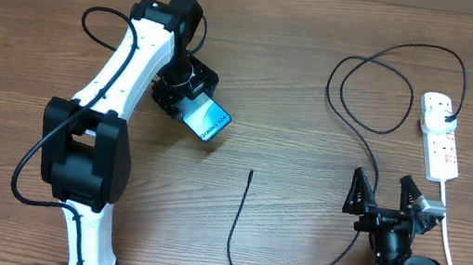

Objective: Plug charger to phone and switch on socket
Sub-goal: 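Rotate the held phone screen-up and move it toward center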

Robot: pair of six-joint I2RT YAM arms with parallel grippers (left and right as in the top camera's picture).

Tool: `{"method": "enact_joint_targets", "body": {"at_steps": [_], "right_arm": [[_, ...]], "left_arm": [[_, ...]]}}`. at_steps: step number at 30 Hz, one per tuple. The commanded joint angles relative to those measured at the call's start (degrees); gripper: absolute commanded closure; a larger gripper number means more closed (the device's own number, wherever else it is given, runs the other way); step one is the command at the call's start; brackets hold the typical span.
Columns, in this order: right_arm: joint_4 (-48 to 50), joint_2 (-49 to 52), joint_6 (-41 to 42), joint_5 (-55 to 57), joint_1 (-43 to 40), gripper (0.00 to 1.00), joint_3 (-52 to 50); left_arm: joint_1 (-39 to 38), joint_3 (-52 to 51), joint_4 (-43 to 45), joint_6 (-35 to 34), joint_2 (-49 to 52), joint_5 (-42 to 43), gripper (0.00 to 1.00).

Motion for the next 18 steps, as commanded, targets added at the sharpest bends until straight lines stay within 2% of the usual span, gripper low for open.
{"method": "enact_joint_targets", "body": {"at_steps": [1, 18], "right_arm": [[0.33, -0.57, -0.35, 0.76, 0.31, 0.00, -0.59], [0.37, -0.57, -0.33, 0.74, 0.31, 0.00, -0.59]], "left_arm": [[-0.55, 1.62, -0.15, -0.85, -2.49, -0.52, 0.96], [-0.52, 1.62, -1.27, -0.83, -2.49, -0.50, 0.96]]}}
